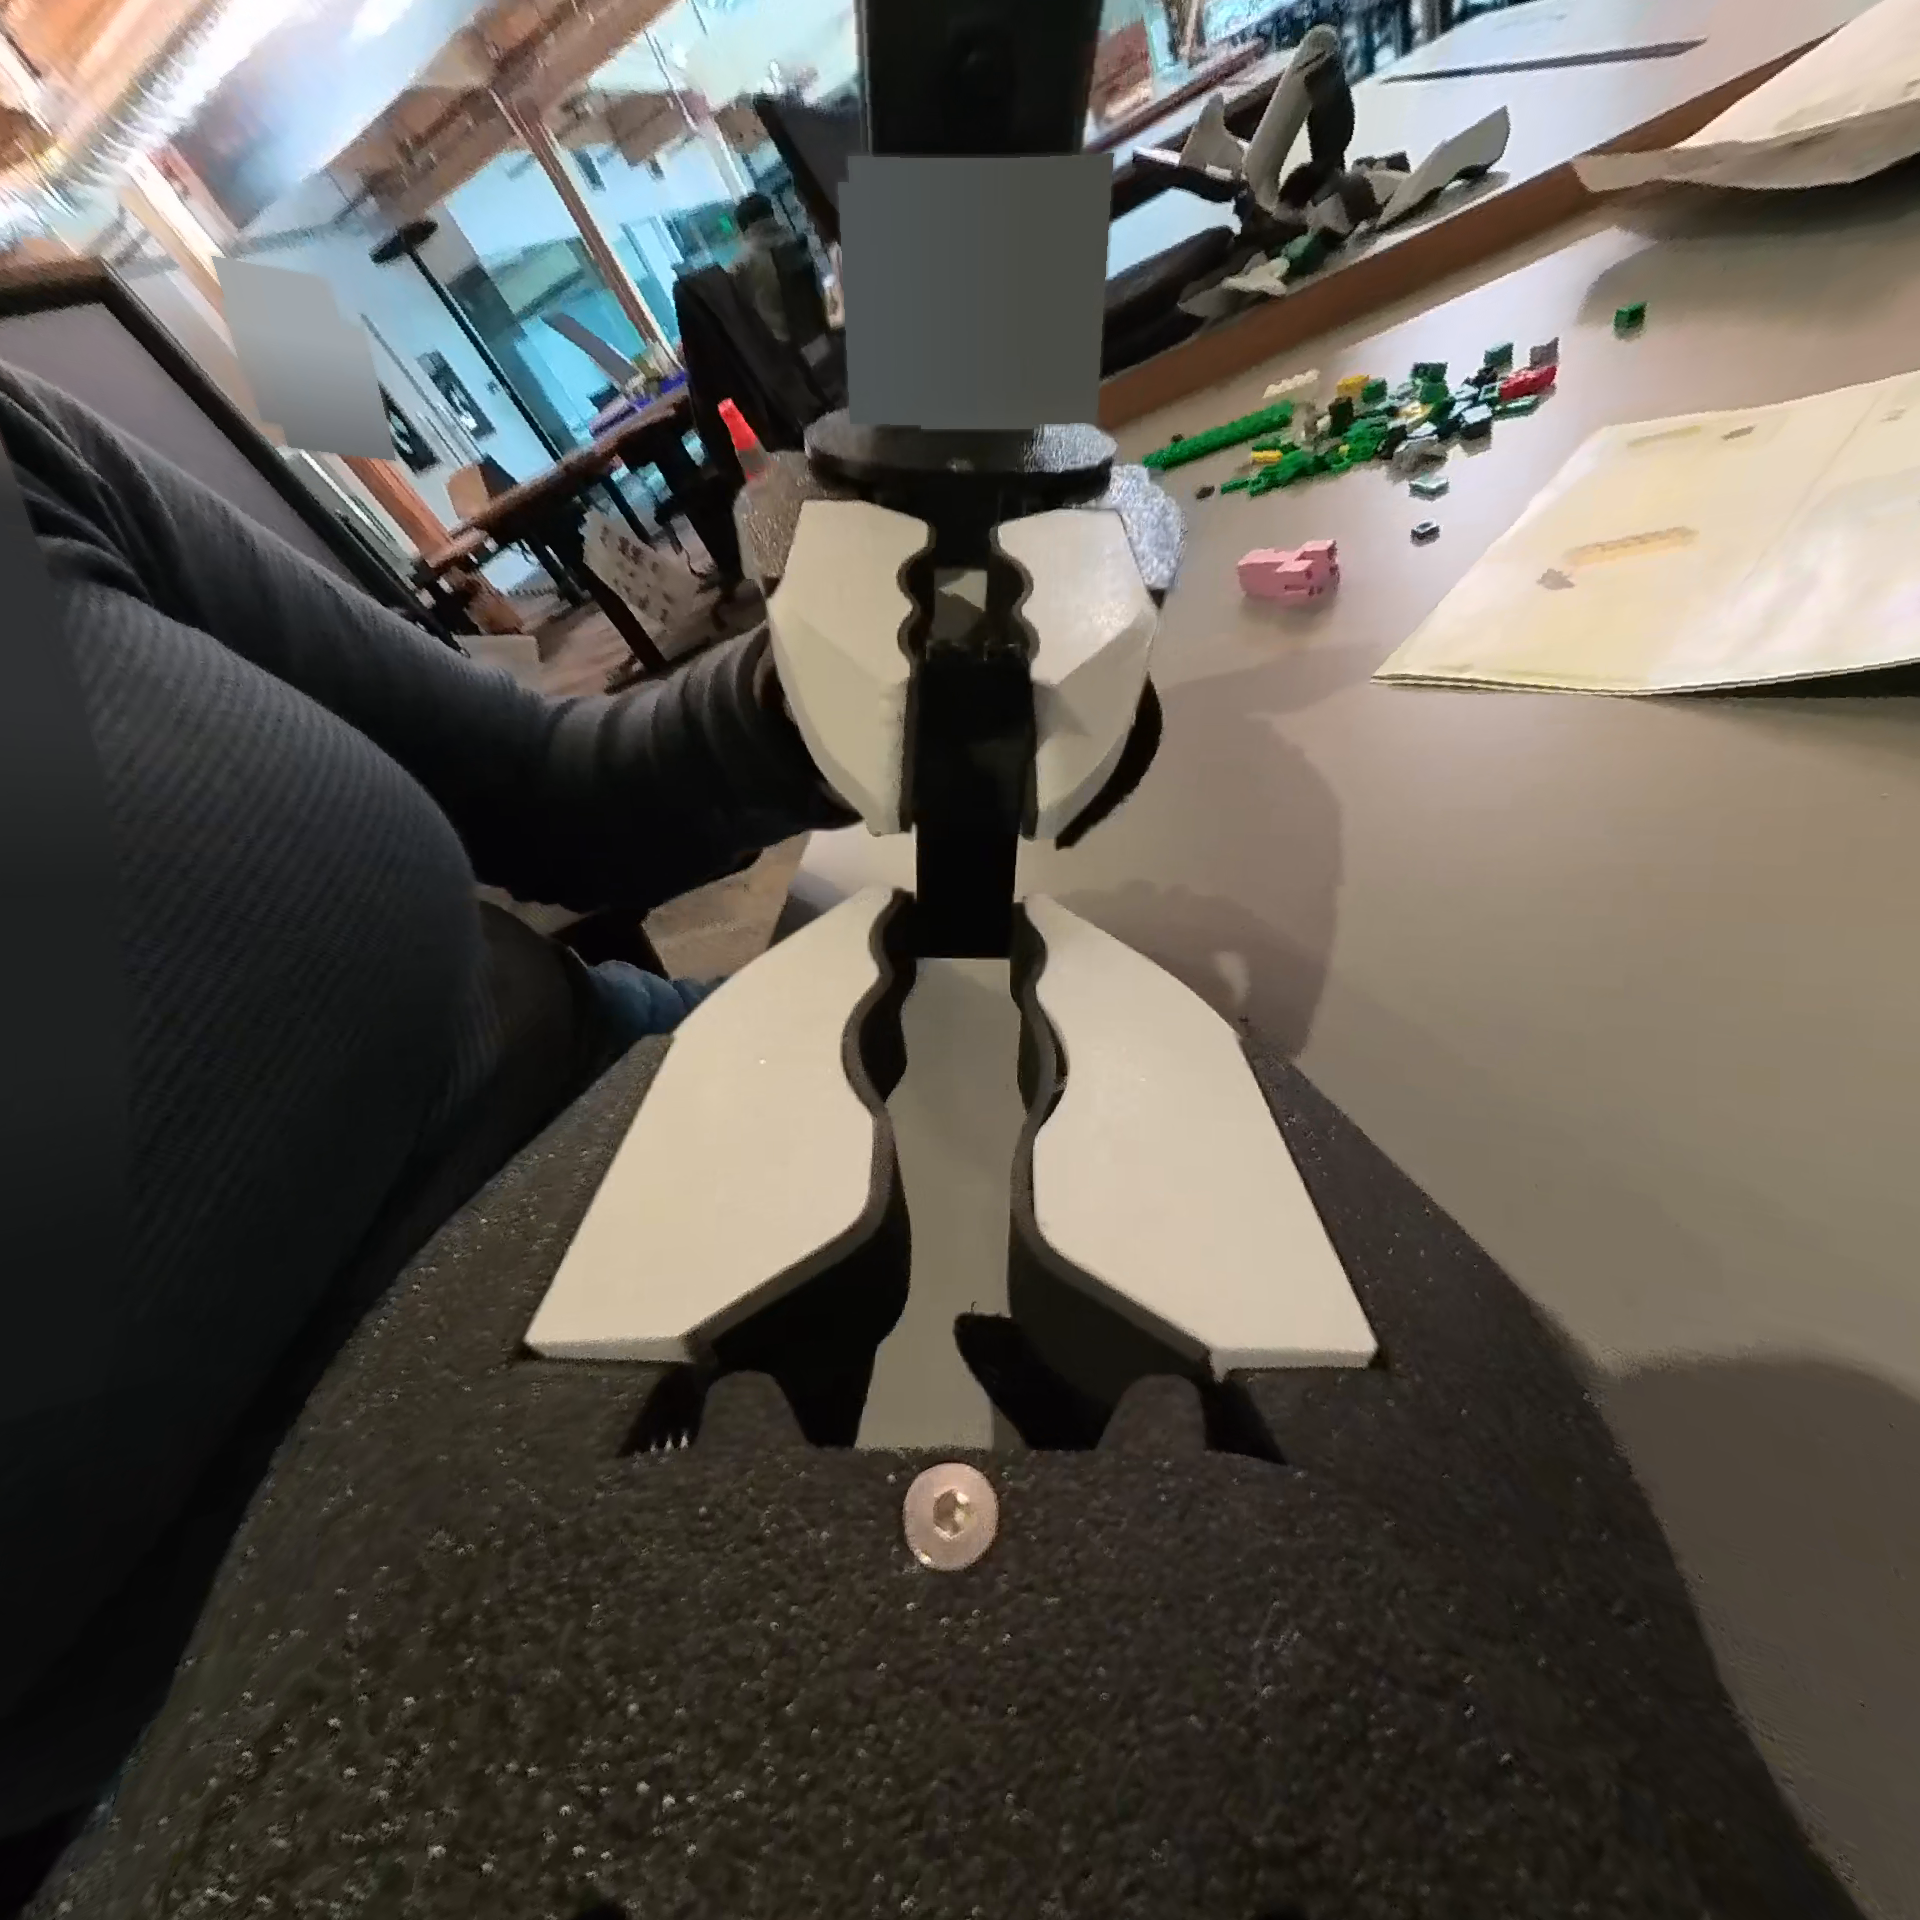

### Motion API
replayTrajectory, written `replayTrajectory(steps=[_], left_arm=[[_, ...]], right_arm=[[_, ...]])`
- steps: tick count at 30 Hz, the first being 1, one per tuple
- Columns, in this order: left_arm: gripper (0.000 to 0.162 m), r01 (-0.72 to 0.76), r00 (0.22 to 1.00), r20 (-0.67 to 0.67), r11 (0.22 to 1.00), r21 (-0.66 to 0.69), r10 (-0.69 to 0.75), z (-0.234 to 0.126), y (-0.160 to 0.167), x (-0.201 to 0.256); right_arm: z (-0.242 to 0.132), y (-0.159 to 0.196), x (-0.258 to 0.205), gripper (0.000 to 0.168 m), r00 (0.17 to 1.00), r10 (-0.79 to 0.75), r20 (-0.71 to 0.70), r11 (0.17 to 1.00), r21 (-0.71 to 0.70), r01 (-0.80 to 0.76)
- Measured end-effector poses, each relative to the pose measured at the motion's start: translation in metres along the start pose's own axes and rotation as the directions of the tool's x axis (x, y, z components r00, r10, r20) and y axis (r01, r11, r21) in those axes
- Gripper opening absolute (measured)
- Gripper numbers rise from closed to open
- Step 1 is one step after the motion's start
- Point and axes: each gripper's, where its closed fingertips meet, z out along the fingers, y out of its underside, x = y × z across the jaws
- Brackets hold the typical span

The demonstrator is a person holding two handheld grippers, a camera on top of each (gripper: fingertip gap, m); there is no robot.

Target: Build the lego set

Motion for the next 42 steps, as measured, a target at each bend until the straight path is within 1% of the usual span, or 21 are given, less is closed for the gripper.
replayTrajectory(steps=[4, 13, 16, 18, 19, 30, 38, 39, 41, 42], left_arm=[[0.016, 0.003, 1.0, -0.013, 0.999, 0.035, -0.002, -0.001, -0.005, 0.001], [0.017, 0.016, 0.999, -0.048, 0.998, 0.066, -0.013, -0.001, -0.008, 0.004], [0.023, 0.018, 0.999, -0.051, 0.998, 0.063, -0.015, -0.001, -0.008, 0.004], [0.032, 0.023, 0.999, -0.038, 0.997, 0.067, -0.021, -0.001, -0.008, 0.002], [0.032, 0.025, 0.999, -0.035, 0.997, 0.071, -0.023, -0.001, -0.008, 0.002], [0.017, 0.016, 0.999, -0.044, 0.996, 0.086, -0.013, 0.001, -0.007, 0.003], [0.017, 0.02, 0.999, -0.034, 0.997, 0.071, -0.018, 0.001, -0.006, 0.003], [0.017, 0.022, 0.999, -0.034, 0.997, 0.078, -0.019, 0.0, -0.008, 0.003], [0.016, 0.033, 0.999, -0.023, 0.995, 0.096, -0.031, -0.005, -0.011, 0.001], [0.017, 0.046, 0.999, -0.014, 0.993, 0.104, -0.045, -0.008, -0.013, -0.002]], right_arm=[[0.0, -0.005, -0.001, 0.017, 1.0, 0.012, 0.015, 0.999, 0.042, -0.013], [-0.001, -0.009, -0.003, 0.017, 1.0, 0.0, 0.012, 0.998, 0.062, -0.001], [-0.002, -0.009, -0.001, 0.017, 1.0, 0.001, 0.003, 0.998, 0.066, -0.001], [-0.003, -0.01, -0.001, 0.016, 1.0, 0.003, -0.001, 0.997, 0.071, -0.003], [-0.003, -0.01, -0.001, 0.017, 1.0, 0.004, -0.001, 0.997, 0.073, -0.004], [-0.003, -0.011, -0.002, 0.017, 1.0, -0.012, -0.003, 0.997, 0.078, 0.013], [-0.002, -0.011, -0.003, 0.017, 1.0, -0.025, 0.003, 0.996, 0.088, 0.025], [-0.002, -0.012, -0.003, 0.019, 0.999, -0.042, 0.0, 0.995, 0.095, 0.042], [-0.008, -0.013, 0.002, 0.045, 0.992, -0.113, -0.054, 0.99, 0.075, 0.117], [-0.015, -0.014, 0.007, 0.052, 0.979, -0.177, -0.105, 0.983, 0.04, 0.182]])
